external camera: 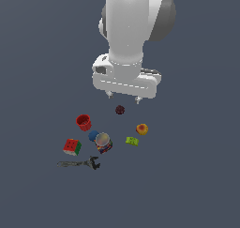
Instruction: Pick up a designated object from a clutter of objects.
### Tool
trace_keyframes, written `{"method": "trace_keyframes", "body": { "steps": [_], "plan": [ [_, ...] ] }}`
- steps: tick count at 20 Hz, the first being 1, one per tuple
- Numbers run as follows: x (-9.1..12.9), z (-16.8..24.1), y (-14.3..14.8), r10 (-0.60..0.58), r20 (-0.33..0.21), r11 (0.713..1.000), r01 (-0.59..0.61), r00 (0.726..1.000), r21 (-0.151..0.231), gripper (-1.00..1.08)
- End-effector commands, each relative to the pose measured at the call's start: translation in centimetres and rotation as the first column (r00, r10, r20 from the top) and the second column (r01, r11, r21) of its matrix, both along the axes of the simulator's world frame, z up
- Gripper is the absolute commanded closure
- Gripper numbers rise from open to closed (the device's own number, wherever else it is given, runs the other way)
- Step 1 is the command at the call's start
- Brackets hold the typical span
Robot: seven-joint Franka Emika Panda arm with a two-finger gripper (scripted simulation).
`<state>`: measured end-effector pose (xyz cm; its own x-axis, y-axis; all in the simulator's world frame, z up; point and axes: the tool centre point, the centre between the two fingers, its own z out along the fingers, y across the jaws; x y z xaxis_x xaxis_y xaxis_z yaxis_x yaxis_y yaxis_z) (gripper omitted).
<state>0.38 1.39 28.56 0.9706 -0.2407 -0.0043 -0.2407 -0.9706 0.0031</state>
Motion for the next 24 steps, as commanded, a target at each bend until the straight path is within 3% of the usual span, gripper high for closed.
{"method": "trace_keyframes", "body": {
  "steps": [1, 12, 24],
  "plan": [
    [0.2, -1.0, 0.5, -0.053, 0.000, 0.999, 0.053, 0.999, -0.001, -0.92],
    [0.5, -5.6, 2.9, -0.284, 0.003, 0.959, 0.284, 0.959, -0.002, -0.92],
    [0.3, -10.5, 5.4, -0.517, 0.005, 0.856, 0.517, 0.856, -0.002, -0.92]
  ]
}}
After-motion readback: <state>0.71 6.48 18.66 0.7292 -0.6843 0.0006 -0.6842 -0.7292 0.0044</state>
